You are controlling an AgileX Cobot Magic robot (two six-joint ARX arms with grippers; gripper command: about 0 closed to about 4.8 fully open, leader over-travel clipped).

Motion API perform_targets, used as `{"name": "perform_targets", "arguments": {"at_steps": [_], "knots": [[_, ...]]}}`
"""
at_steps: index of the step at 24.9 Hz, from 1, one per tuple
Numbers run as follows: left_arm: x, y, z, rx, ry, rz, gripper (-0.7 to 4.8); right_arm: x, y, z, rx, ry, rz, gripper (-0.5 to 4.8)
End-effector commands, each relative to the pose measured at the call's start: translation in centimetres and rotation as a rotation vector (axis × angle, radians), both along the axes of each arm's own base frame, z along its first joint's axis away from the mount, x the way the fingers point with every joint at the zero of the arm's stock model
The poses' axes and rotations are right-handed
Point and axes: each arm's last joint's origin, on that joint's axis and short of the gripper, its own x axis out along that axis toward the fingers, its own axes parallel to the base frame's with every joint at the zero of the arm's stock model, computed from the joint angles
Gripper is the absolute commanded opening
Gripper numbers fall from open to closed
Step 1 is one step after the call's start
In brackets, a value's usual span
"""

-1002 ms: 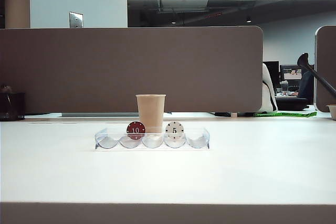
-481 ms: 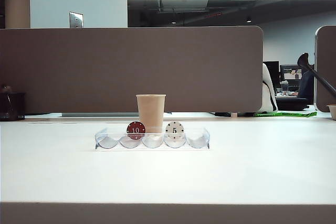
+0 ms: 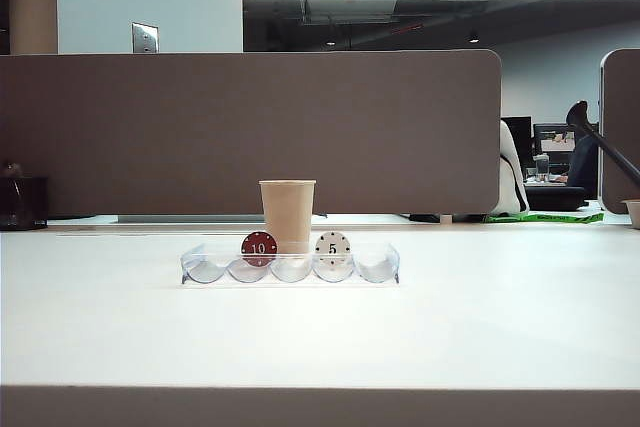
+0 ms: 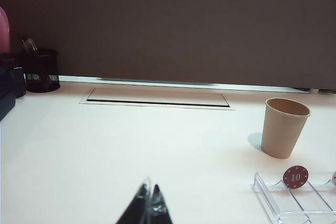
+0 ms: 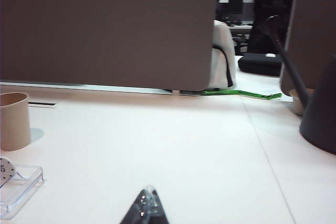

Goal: Pick up the chip with the greater value and put it into the paper cup.

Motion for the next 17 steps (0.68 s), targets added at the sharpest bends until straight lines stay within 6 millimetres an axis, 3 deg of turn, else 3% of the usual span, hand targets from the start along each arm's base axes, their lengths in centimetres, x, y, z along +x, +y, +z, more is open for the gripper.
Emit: {"name": "perform_targets", "arguments": {"at_steps": [1, 17], "knots": [[-0.03, 0.03, 0.19, 0.004, -0.012, 0.006, -0.05, -0.02, 0.01, 0.10, -0.001, -0.015, 0.004, -0.01], [-0.03, 0.03, 0.19, 0.004, -0.012, 0.005, -0.05, 0.00, 0.02, -0.01, -0.002, -0.004, 0.007, -0.01]]}}
